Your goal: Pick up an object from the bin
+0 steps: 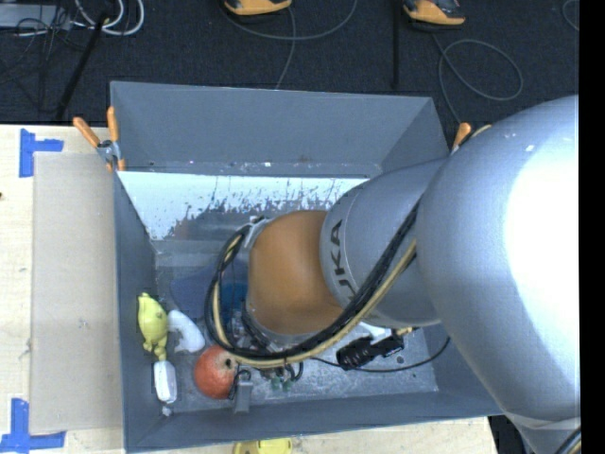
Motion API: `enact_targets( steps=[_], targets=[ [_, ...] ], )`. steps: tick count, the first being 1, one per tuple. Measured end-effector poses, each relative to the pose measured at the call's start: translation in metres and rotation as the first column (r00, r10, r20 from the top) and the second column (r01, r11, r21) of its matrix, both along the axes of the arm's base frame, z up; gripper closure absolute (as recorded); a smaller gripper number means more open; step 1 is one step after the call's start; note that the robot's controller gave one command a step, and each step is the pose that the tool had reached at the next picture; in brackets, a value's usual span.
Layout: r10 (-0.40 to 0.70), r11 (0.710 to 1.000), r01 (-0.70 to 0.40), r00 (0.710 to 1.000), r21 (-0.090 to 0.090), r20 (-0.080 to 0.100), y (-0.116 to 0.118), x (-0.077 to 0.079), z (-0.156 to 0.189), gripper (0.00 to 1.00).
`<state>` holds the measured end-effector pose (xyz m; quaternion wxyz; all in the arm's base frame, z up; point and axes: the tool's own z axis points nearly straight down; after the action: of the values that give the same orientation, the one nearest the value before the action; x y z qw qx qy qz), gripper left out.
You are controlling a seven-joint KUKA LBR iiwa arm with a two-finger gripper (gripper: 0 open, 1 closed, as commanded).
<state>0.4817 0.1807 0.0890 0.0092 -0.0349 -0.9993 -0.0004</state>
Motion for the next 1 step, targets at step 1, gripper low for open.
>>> enact_targets(
  steps=[1],
  targets=[
    [0.002, 1.0, -0.002, 1.0, 0.0, 0.0, -0.0007, 0.0001, 0.0024, 1.0]
  ],
)
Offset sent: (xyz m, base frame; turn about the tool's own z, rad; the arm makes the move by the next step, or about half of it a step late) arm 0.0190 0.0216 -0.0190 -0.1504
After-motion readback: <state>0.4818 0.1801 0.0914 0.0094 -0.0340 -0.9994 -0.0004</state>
